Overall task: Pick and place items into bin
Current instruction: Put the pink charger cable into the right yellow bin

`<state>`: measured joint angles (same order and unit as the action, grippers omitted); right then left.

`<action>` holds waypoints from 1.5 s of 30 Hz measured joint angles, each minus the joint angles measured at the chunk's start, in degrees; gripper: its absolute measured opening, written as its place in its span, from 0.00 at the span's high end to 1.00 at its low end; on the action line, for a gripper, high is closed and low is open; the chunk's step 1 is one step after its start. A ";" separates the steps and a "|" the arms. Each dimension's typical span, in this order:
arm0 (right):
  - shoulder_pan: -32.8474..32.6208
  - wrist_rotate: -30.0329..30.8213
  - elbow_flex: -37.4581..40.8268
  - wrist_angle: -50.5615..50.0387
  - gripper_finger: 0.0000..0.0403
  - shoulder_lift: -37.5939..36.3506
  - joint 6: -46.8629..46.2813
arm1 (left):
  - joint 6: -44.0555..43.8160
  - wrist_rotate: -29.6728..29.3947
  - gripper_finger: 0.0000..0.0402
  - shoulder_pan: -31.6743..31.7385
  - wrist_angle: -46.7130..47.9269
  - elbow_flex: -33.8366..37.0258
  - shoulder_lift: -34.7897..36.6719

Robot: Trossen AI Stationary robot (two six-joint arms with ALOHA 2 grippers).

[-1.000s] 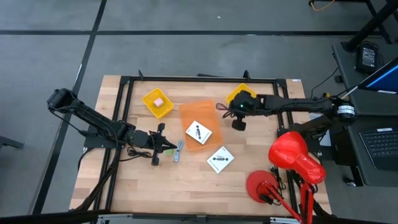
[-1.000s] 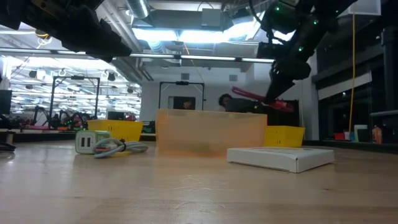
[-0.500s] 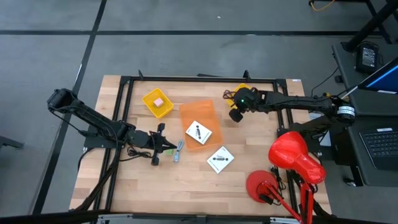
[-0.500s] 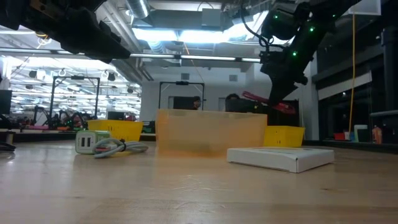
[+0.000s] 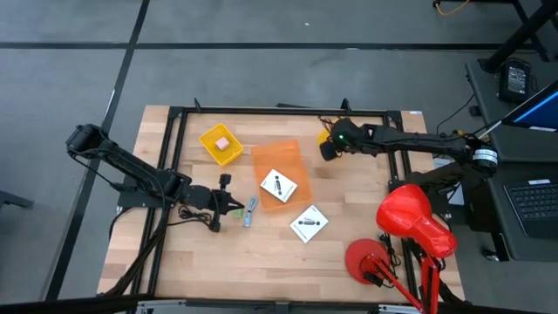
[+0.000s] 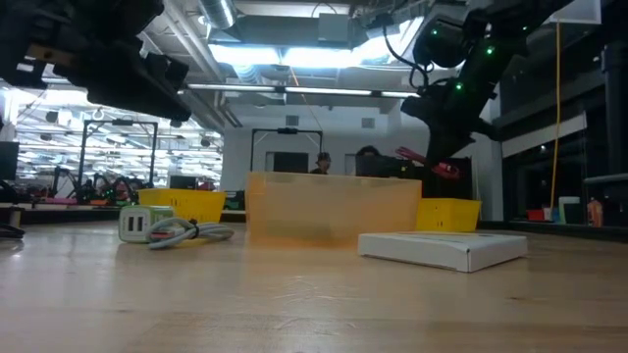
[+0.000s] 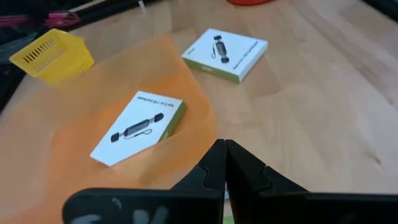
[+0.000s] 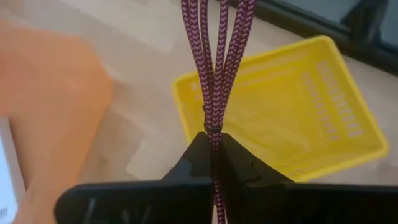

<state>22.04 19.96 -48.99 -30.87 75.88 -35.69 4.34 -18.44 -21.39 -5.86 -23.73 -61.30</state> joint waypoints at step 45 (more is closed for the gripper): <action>4.46 4.99 1.49 2.31 1.00 6.00 -32.15 | 4.41 0.02 1.00 0.00 2.66 0.00 0.02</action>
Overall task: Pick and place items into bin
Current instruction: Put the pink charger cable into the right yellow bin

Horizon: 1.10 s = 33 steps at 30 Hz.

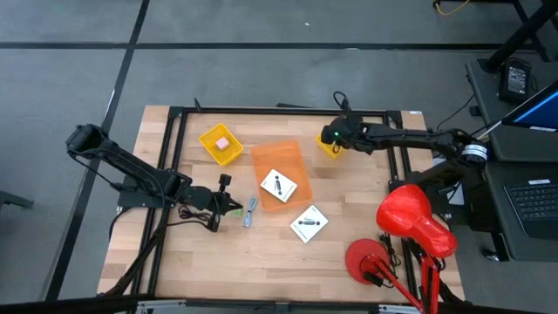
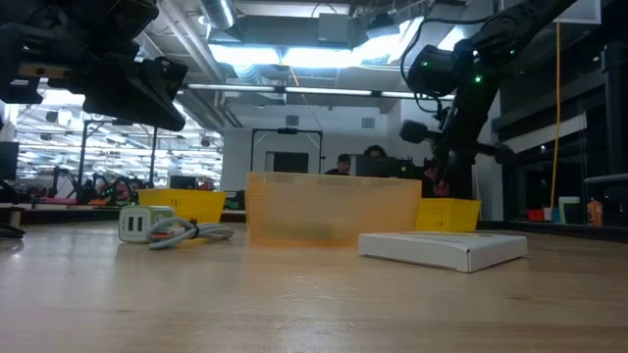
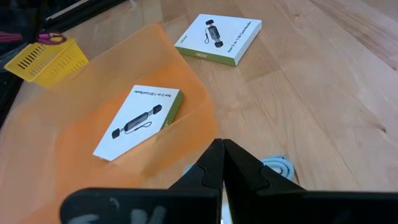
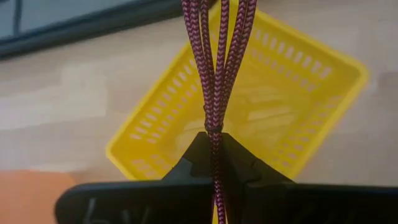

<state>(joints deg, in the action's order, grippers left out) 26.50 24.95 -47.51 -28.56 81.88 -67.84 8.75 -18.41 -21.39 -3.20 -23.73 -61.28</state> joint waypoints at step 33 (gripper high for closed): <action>2.15 -1.12 0.02 0.43 0.98 1.06 0.68 | -0.68 0.00 1.00 0.00 0.46 0.00 0.00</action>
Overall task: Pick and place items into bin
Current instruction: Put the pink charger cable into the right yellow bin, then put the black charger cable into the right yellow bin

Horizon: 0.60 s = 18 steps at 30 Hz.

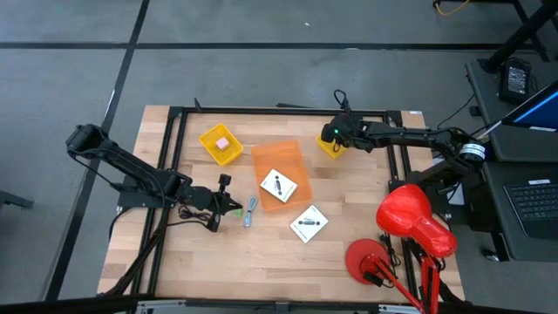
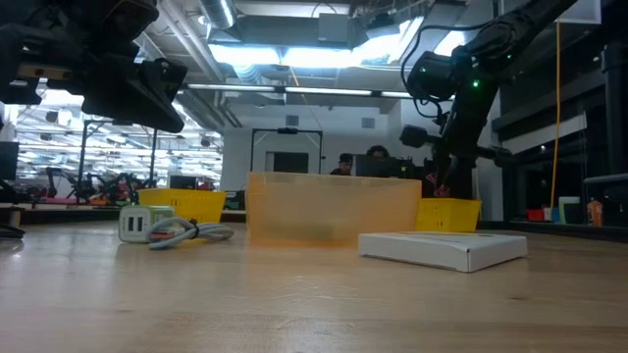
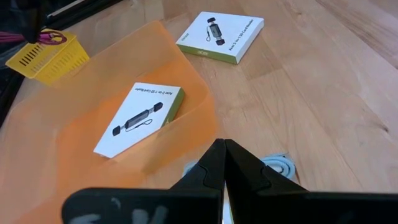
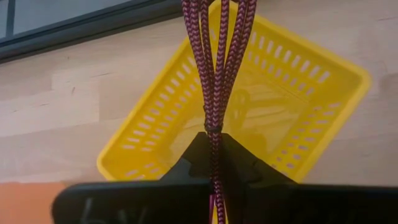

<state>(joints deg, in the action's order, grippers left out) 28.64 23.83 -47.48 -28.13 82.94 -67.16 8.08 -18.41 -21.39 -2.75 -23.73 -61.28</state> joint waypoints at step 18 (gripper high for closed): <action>0.00 0.00 0.02 -1.15 0.80 0.00 0.31 | -0.38 0.02 1.00 0.00 0.02 0.00 0.00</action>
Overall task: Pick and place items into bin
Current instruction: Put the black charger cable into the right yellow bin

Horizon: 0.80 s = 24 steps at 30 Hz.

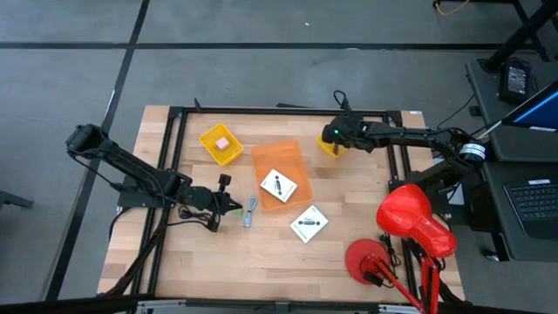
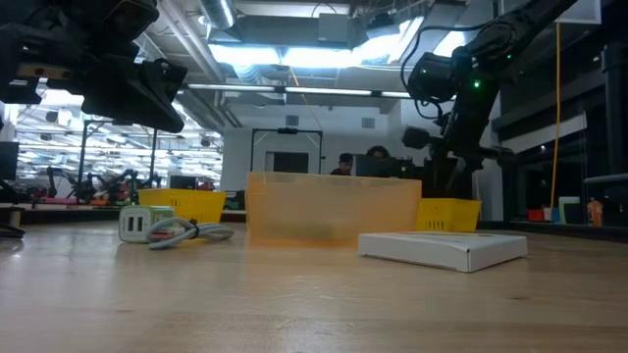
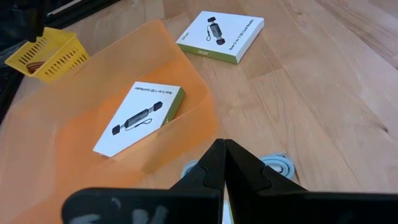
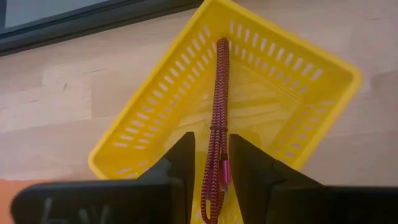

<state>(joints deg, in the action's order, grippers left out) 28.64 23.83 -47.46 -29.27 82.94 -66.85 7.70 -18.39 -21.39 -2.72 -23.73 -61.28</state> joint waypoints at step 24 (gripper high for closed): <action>-9.52 2.19 -6.01 12.61 1.00 -1.58 37.16 | 1.54 0.00 1.00 0.00 1.23 -0.02 3.59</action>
<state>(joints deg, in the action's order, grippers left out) 19.12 26.02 -53.48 -16.66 81.35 -29.68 9.23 -18.39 -21.39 -1.49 -23.75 -57.68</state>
